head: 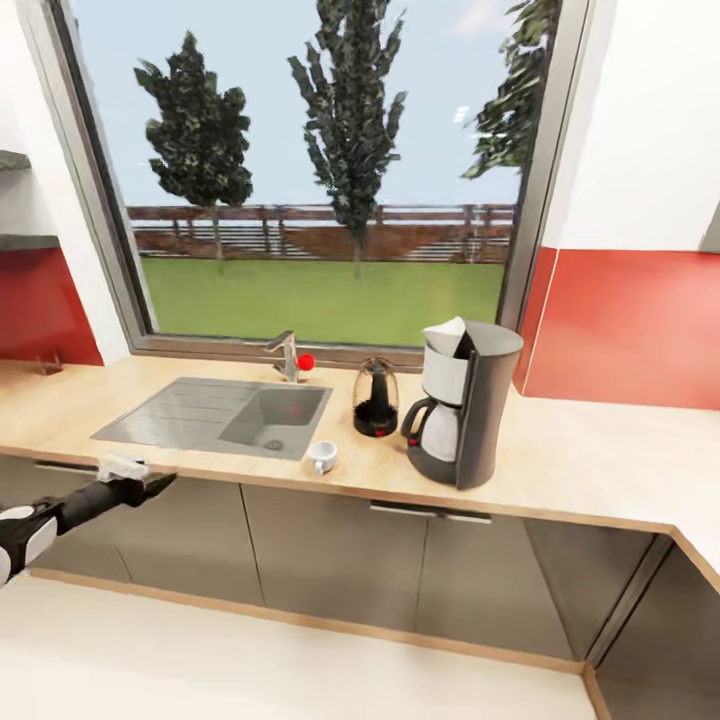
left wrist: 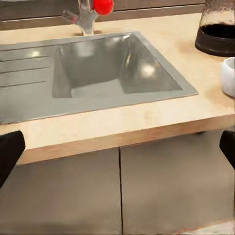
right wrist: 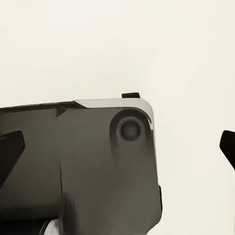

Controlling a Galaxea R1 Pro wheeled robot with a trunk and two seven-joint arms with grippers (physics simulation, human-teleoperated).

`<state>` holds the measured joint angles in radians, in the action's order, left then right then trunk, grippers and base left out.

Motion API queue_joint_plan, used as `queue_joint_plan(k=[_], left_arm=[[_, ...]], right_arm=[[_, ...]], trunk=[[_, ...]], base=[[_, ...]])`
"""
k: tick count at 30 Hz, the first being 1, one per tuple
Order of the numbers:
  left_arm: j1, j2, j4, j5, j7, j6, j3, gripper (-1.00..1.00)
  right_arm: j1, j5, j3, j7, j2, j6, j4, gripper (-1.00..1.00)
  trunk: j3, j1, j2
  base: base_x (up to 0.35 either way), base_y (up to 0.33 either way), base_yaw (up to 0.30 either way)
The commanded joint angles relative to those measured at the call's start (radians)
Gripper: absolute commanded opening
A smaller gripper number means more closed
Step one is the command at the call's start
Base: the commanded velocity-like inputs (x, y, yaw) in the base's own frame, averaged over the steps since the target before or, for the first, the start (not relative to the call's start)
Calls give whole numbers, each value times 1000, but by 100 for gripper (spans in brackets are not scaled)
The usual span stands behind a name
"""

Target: Set up a coffee station on the kitchen countertop: keep the coffee maker on the countertop, move the bottle of coffee from the kitchen shelf to the counter next to the coffee maker, place a paper coffee filter on top of the coffee maker, put the saucer next to the coffee maker with the coffee cup on the saucer, and place the electric kettle next to the coffee maker.

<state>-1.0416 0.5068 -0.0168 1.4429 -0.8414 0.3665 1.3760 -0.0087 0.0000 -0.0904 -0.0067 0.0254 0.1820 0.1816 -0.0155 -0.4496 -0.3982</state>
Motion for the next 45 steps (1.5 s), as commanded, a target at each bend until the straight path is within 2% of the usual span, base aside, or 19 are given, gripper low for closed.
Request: queue_joint_plan(k=[1, 5, 7, 8, 9, 13, 14, 15, 17, 22, 23, 24, 27, 29, 32, 35, 42, 43, 45], left_arm=[[105, -3, -2, 73, 2, 50, 4, 100], [216, -8, -2, 102, 4, 89, 8, 100], [303, -9, -2, 107, 6, 98, 8, 100], [320, -9, -2, 107, 9, 99, 8, 100], [369, -11, -2, 107, 31, 101, 10, 100], [527, -46, -2, 93, 190, 98, 18, 100], [575, -58, -2, 92, 249, 94, 21, 100], [649, -72, -2, 86, 344, 81, 24, 100], [697, -76, -1, 73, 388, 36, 24, 100], [756, -92, 0, 52, 423, -127, 24, 100], [777, -112, -1, 49, 463, -172, 24, 100], [785, -125, -1, 45, 504, -184, 24, 100], [790, -146, 0, 17, 575, -212, 24, 100], [792, -156, 0, -13, 612, -254, 24, 100], [793, -177, 1, -91, 698, -378, 24, 100], [793, -187, 3, -112, 740, -411, 23, 100], [793, -199, 7, -121, 750, -423, 24, 100], [792, -234, 7, -159, 752, -425, 24, 100], [792, -245, 7, -194, 753, -426, 24, 100]], right_arm=[[-1, 0, -6, 1, 1, 4, -1, 100], [-1, 0, -5, 1, 1, 4, -1, 100], [-1, 0, -4, 1, 1, 4, -1, 100], [-1, 0, -4, 1, 1, 4, -1, 100], [-1, 0, -4, 1, 1, 4, -1, 100], [-1, 0, -3, 1, 1, 3, -1, 100], [-1, 1, -2, 2, 1, 2, -1, 100], [-1, 1, -2, 2, 1, 2, -1, 100], [-1, 1, -2, 3, 2, 1, -1, 100], [-1, 2, -2, 4, 2, 0, -1, 100], [-1, 2, -3, 5, 2, -1, -1, 100], [-1, 1, -3, 6, 2, -2, -1, 100], [-1, 0, -3, 7, 2, -2, -1, 100], [-1, 0, -4, 8, 2, -2, -1, 100], [-1, 0, -4, 8, 2, -2, 0, 100], [-1, -1, -5, 8, 2, -2, 2, 100], [-1, -1, -5, 4, 4, -2, 3, 100], [-1, 0, -3, 4, 4, -2, 3, 100], [-1, 1, -3, 4, 4, -2, 3, 100]], trunk=[[-1, 0, -2], [-1, 0, -2], [-1, 0, -2], [-1, 0, -2], [-1, 0, -2], [-1, 0, -2], [-1, 0, -2], [-1, 0, -2], [-1, 0, -2], [-2, 0, -2], [-2, 0, -2], [-3, 0, -2], [-5, 0, -2], [-6, 0, -2], [-7, 0, -2], [-7, 0, -2], [-7, 0, -2], [-7, 0, -2], [-7, 0, -2]], base=[[-7, 1, 277], [-3, 0, 277], [-1, 0, 277], [0, 0, 277], [0, 0, 277], [0, 0, 277], [0, 0, 277], [0, 0, 276], [0, 0, 276], [0, 0, 275], [0, 0, 258], [0, 0, 251], [0, 0, 212], [0, 0, 102], [0, 0, 34], [0, 0, 6], [0, 0, 1], [0, 0, 0], [0, 0, 0]])
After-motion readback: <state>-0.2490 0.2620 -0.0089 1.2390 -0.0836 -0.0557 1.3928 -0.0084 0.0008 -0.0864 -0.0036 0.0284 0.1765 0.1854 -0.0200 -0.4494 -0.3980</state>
